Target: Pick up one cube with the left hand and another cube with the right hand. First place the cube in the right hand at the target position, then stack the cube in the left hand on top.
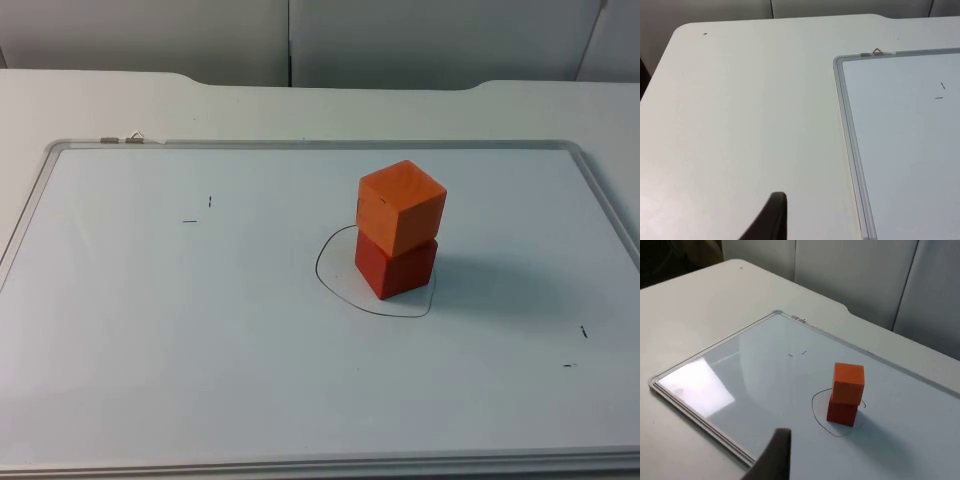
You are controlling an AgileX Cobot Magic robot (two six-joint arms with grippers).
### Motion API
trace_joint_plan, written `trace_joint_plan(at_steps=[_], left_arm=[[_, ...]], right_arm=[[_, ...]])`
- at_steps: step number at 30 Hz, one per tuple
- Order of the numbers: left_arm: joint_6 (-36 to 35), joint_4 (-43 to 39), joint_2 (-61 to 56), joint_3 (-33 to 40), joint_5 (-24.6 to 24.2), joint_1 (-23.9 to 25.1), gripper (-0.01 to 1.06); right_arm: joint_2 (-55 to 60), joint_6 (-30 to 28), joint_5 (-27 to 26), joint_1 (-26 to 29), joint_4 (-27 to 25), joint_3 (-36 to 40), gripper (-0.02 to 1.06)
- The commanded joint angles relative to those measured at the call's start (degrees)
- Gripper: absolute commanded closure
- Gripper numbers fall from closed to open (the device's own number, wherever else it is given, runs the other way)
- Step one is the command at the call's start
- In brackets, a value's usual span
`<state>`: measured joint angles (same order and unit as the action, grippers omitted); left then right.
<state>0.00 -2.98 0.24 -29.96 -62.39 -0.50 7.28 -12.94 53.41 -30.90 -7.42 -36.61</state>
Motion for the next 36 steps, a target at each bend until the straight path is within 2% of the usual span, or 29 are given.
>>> trace_joint_plan(at_steps=[1,4,5,9,20,36], left_arm=[[-0.38,0.02,-0.24,0.55,0.63,0.1,0.0],[-0.38,0.02,-0.24,0.55,0.63,0.1,0.0],[-0.38,0.02,-0.24,0.55,0.63,0.1,0.0],[-0.38,0.02,-0.24,0.55,0.63,0.1,0.0],[-0.38,-0.31,-0.24,0.55,0.63,0.21,0.0],[-0.38,-0.41,-0.24,0.55,0.63,0.21,0.0]], right_arm=[[-6.26,3.08,3.82,-0.24,0.26,1.71,0.08],[-7.28,5.45,6.09,-0.24,1.44,3.26,0.08],[-7.28,6.68,8.38,-0.24,2.23,3.37,0.08],[-7.28,7.19,10.08,-0.48,2.92,5.52,0.08],[-7.28,9.69,8.44,-0.48,4.5,7.32,0.08],[-7.28,9.78,8.33,-0.48,4.25,7.32,0.08]])
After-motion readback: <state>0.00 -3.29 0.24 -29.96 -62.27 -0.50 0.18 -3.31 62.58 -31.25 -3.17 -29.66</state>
